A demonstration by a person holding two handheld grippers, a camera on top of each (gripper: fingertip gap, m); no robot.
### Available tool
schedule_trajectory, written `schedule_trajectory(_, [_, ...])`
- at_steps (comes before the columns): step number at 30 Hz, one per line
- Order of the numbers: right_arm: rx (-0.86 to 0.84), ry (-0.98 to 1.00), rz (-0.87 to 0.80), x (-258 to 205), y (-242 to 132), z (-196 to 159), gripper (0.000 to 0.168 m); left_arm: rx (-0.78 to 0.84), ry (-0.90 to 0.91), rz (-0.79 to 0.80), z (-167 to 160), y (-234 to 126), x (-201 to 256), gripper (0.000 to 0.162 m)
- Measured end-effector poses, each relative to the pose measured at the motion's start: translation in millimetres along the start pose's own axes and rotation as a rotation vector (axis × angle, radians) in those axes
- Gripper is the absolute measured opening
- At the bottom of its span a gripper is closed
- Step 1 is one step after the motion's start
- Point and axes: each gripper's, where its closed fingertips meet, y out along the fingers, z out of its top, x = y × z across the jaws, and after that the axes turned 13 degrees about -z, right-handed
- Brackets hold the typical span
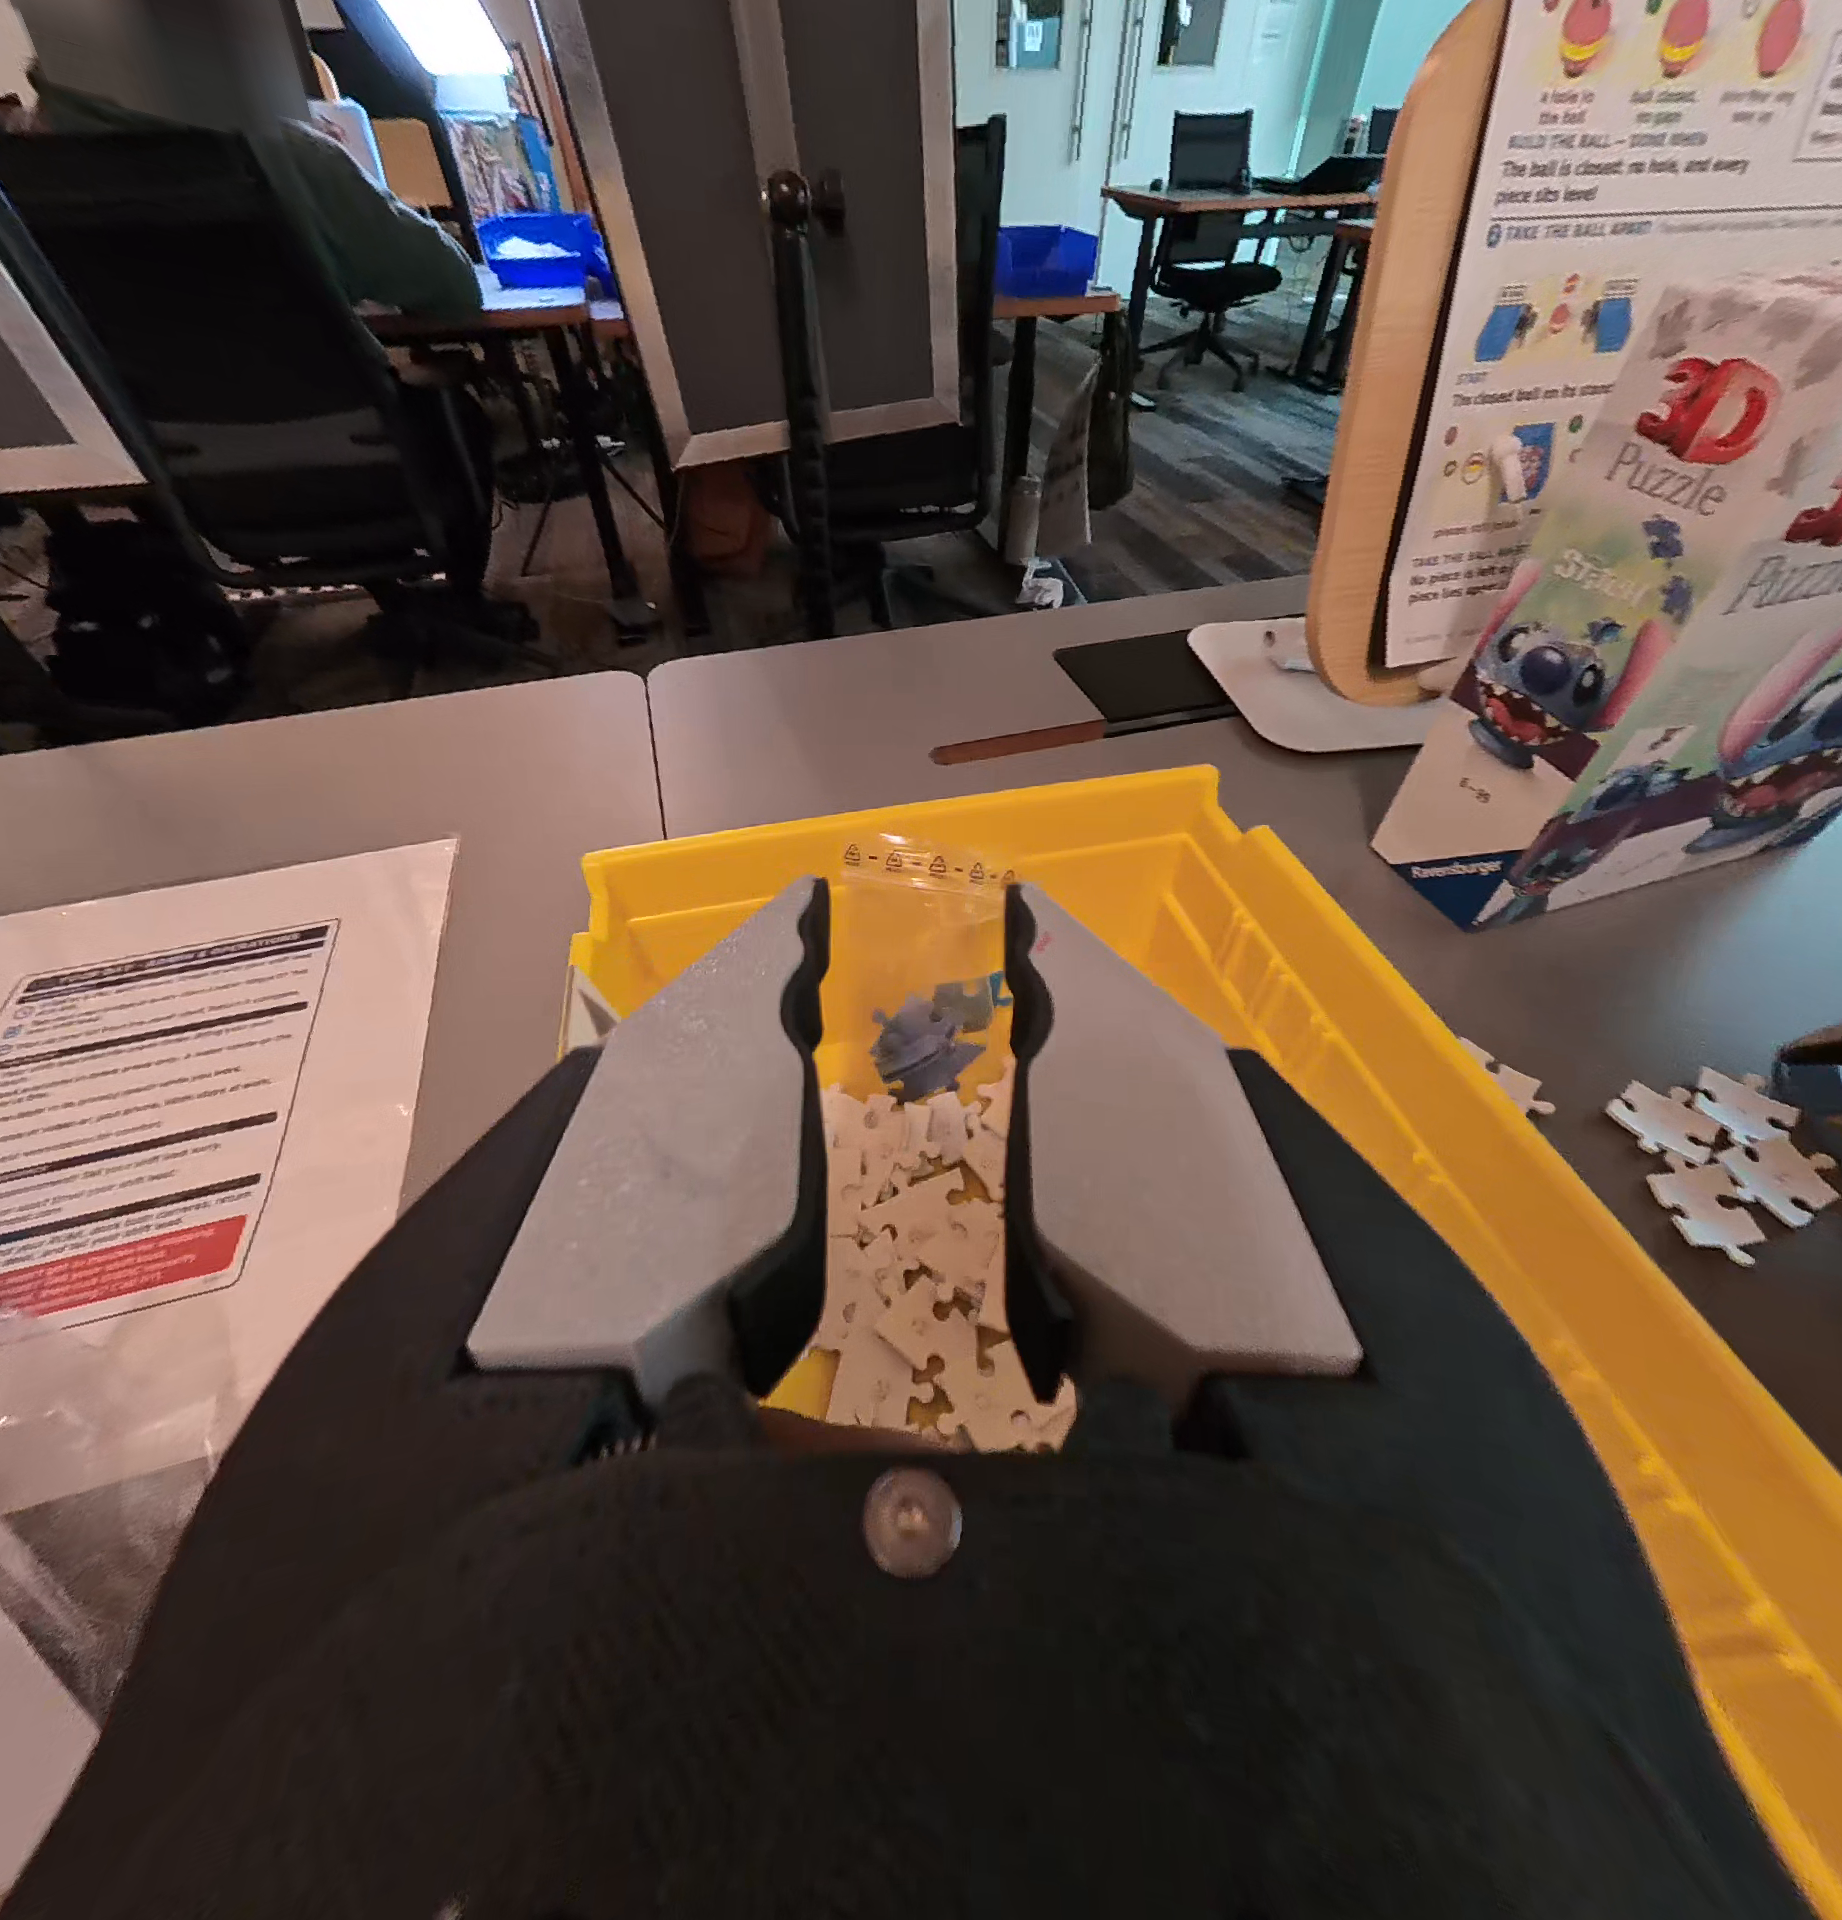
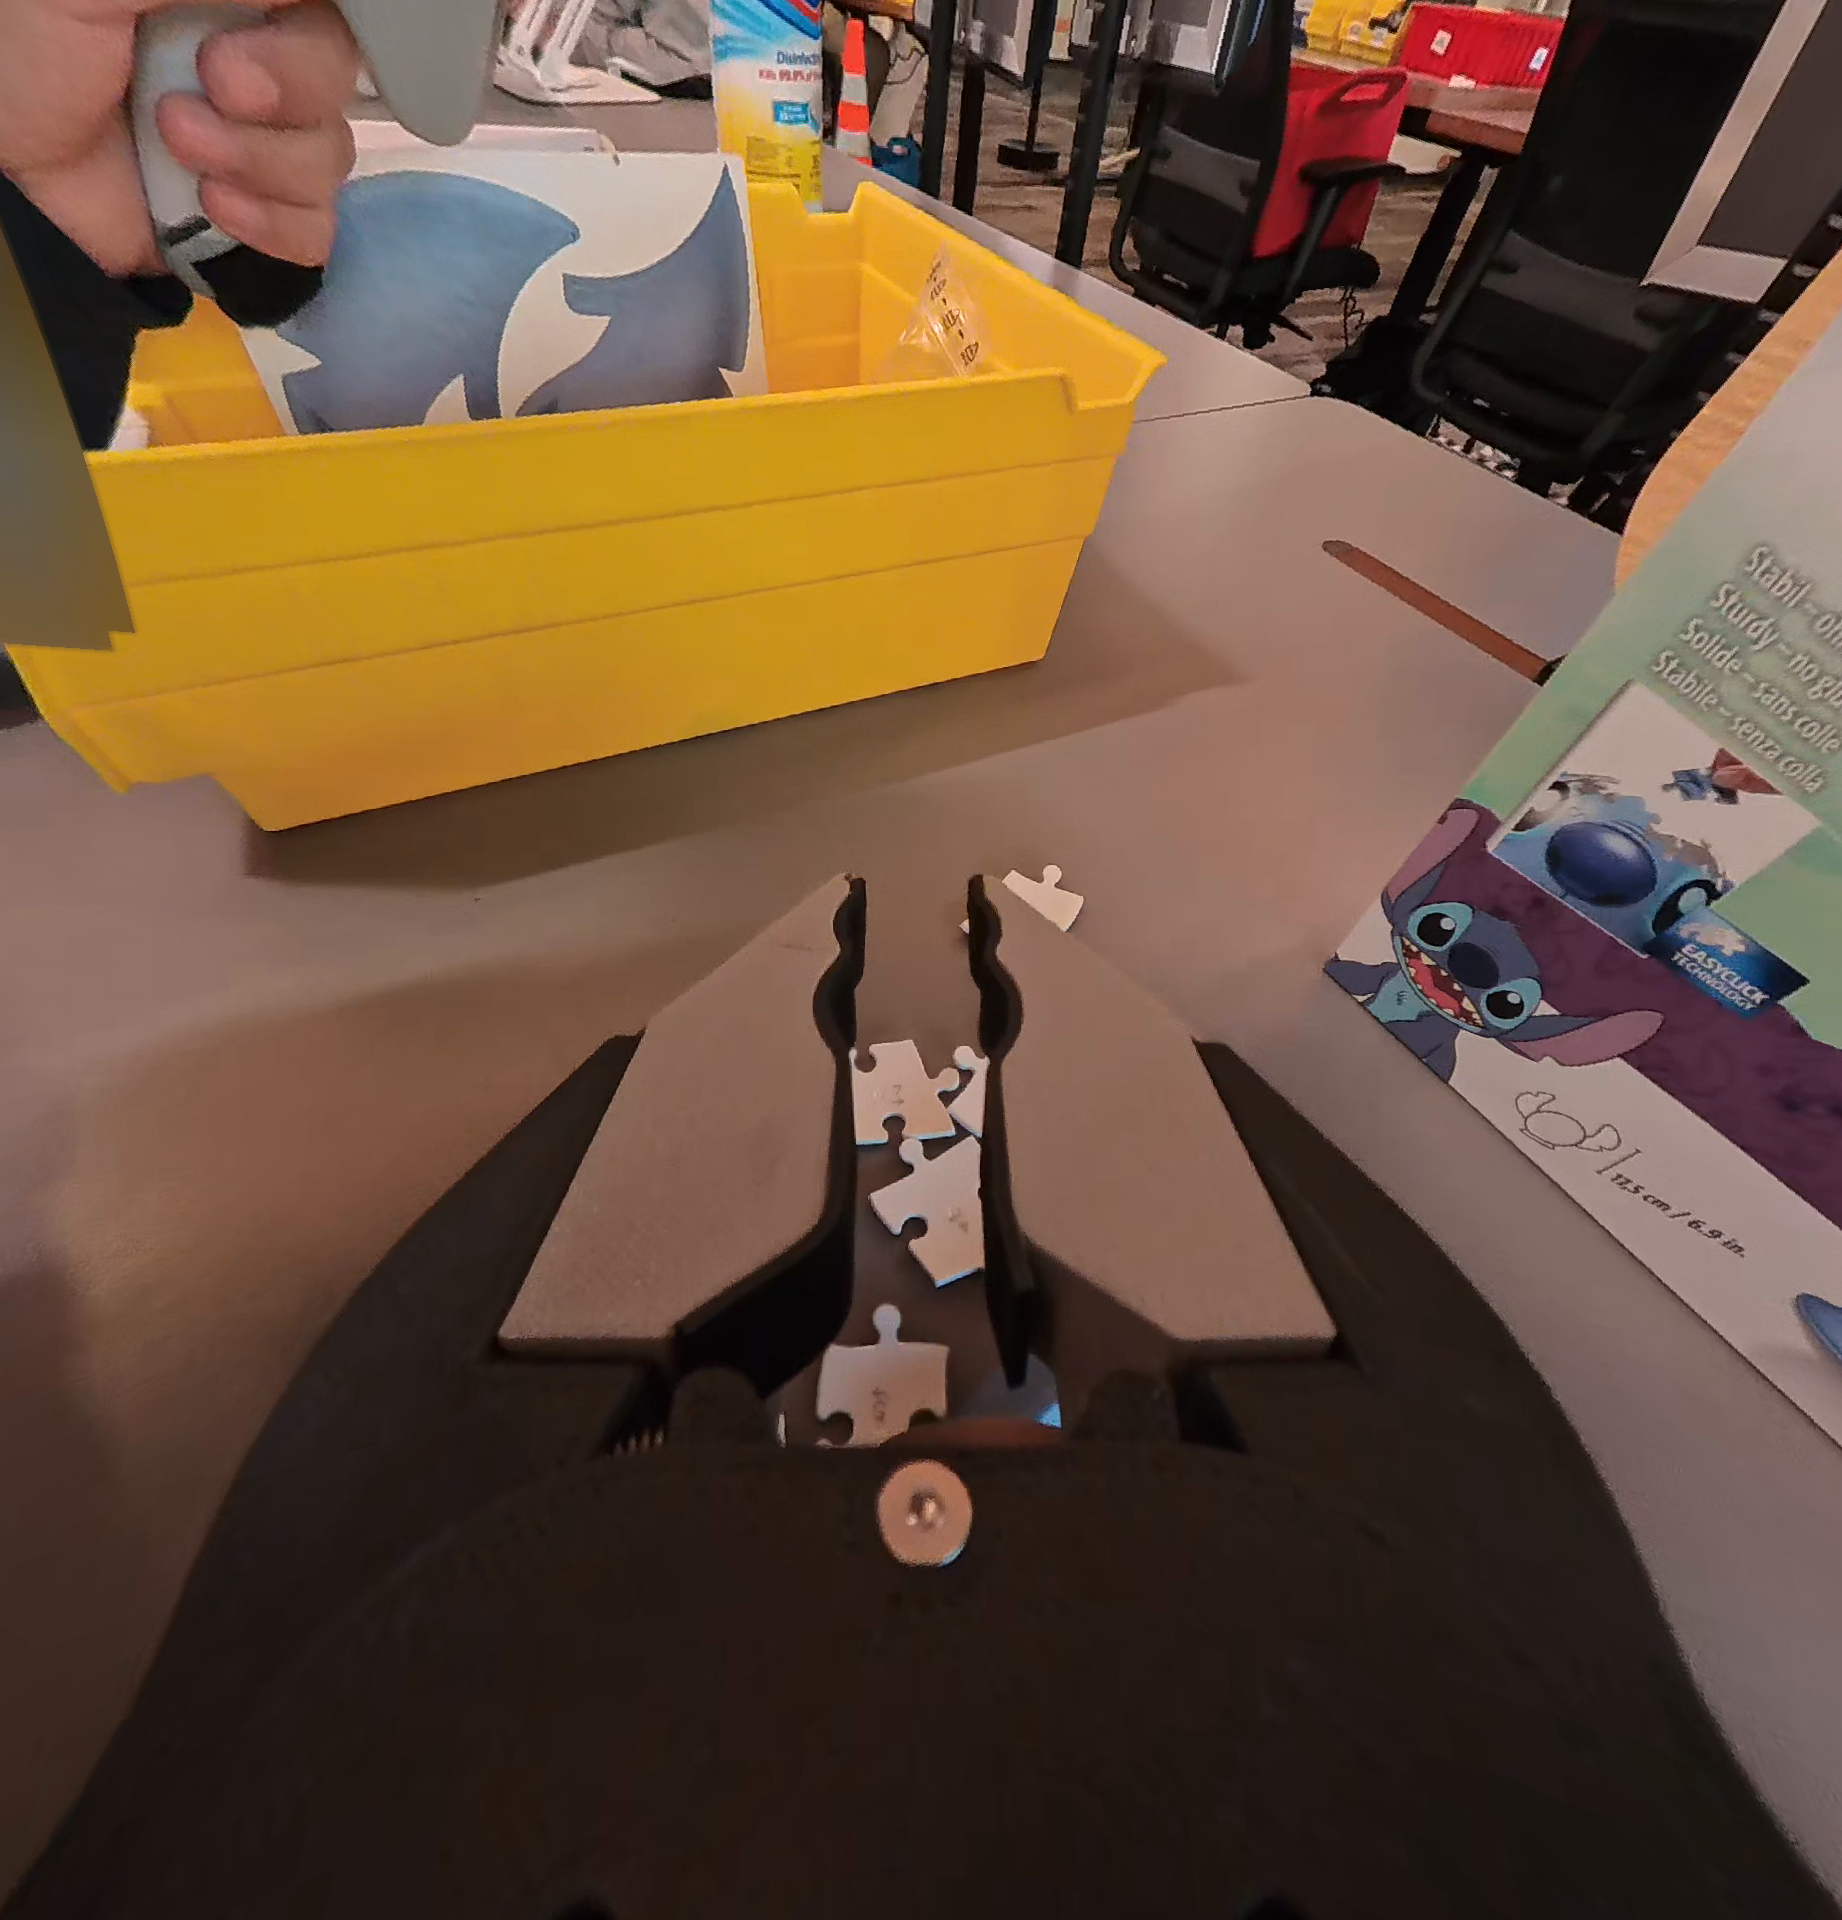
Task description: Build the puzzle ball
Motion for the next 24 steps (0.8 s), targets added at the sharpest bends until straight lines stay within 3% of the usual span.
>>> schedule_trajectory(24, [0.046,-0.001,-0.009,1.7,-4.6,8.2,0.015,0.036,-0.017,-0.018,4.4,-1.8,-0.1,0.03])
